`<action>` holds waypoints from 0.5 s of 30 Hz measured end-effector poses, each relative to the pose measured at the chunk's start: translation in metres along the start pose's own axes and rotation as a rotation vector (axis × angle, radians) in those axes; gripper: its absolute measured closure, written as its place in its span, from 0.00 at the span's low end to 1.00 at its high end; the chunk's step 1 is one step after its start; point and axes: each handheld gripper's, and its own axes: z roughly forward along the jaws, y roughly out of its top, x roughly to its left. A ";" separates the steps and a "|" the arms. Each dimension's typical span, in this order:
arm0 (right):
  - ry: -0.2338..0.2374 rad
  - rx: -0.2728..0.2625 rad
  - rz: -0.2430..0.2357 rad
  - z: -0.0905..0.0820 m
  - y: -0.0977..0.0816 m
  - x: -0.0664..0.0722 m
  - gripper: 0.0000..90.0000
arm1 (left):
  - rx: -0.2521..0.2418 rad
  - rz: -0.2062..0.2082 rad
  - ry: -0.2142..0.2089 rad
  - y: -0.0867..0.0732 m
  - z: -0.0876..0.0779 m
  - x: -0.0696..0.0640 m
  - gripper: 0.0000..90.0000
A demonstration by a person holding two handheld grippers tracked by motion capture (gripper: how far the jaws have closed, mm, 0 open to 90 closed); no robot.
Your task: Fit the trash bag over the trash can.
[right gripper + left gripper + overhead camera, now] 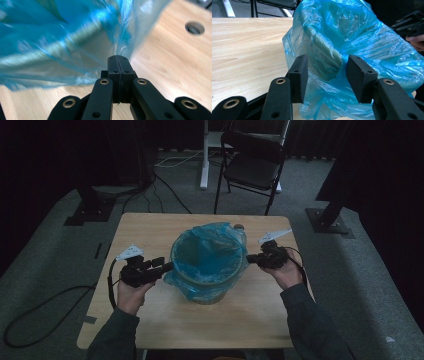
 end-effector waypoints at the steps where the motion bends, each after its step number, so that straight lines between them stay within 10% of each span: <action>1: -0.003 0.018 0.002 0.002 -0.001 -0.001 1.00 | 0.000 0.000 -0.001 0.000 0.000 0.000 0.58; 15: -0.061 -0.140 -0.028 -0.025 0.016 -0.001 0.77 | 0.002 0.003 -0.004 0.001 0.000 0.000 0.58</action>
